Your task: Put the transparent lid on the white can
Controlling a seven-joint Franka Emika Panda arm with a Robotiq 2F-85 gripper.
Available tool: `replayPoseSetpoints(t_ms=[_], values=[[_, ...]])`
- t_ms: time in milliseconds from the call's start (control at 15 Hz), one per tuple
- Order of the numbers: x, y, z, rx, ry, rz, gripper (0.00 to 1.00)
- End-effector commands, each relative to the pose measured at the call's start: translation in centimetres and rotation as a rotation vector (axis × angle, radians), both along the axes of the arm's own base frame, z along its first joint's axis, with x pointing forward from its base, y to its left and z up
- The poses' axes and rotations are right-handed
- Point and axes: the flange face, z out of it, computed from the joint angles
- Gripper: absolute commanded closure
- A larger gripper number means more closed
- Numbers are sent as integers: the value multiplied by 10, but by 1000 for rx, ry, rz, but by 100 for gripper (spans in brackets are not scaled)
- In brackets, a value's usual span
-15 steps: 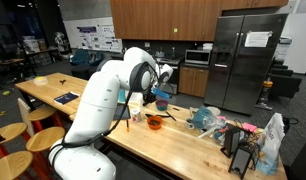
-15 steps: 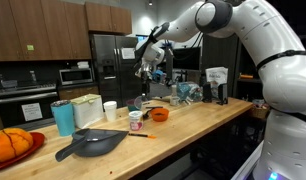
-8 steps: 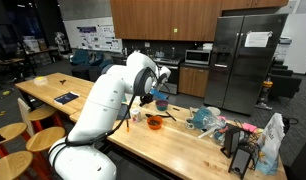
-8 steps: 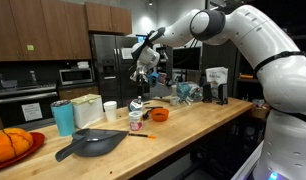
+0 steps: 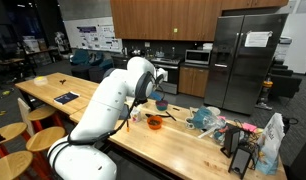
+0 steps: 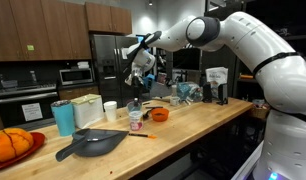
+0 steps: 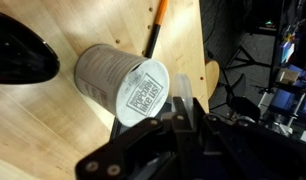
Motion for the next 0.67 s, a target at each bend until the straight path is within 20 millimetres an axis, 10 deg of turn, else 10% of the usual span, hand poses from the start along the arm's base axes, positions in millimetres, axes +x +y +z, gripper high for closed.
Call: replayPoseSetpoints(t_ms=[0, 600], values=[[3, 7, -1, 25, 35, 30, 98], [-4, -17, 21, 44, 34, 14, 98]])
